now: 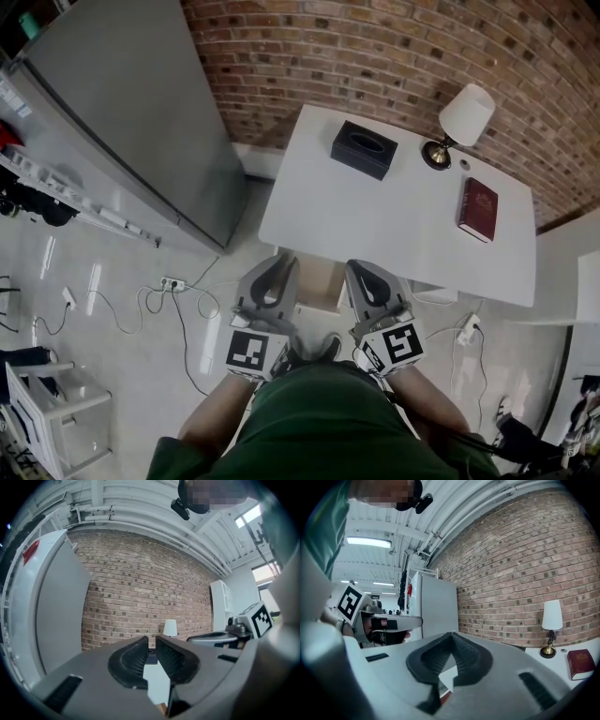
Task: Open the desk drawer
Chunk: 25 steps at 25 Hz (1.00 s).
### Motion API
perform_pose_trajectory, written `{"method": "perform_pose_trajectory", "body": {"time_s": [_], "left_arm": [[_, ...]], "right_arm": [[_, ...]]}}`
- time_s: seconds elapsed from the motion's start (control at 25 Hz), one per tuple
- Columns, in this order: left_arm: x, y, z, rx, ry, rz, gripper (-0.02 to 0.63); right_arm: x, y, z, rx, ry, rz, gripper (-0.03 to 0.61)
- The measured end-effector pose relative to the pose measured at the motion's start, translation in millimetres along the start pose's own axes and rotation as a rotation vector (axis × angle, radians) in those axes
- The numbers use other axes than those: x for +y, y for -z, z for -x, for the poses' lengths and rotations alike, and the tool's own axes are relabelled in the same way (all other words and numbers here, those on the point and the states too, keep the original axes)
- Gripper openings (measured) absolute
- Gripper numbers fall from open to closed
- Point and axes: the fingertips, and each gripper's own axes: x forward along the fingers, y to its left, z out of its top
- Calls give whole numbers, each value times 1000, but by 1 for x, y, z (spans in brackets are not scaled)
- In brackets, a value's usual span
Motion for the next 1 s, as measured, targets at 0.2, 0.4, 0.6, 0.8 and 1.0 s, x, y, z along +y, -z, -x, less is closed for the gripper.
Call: {"method": "perform_pose_trajectory", "body": {"time_s": [0.2,0.4,0.6,0.8,1.0], "left_arm": [[-2,1,5,-7,4,2,46],[-2,5,11,10,18,17,46],[1,3,17,-9,17,6,46],[5,8,22,-14,28,11,46],[11,10,27,-9,43,23,46]], "right_arm": [[4,-3,4,-7,0,13,-2],[10,-4,6,-6,2,24,-2],[18,-4,7,-1,11,31,-2],[27,-6,8,1,15,46,-2],[34,-6,4,3,23,53,-2]]}}
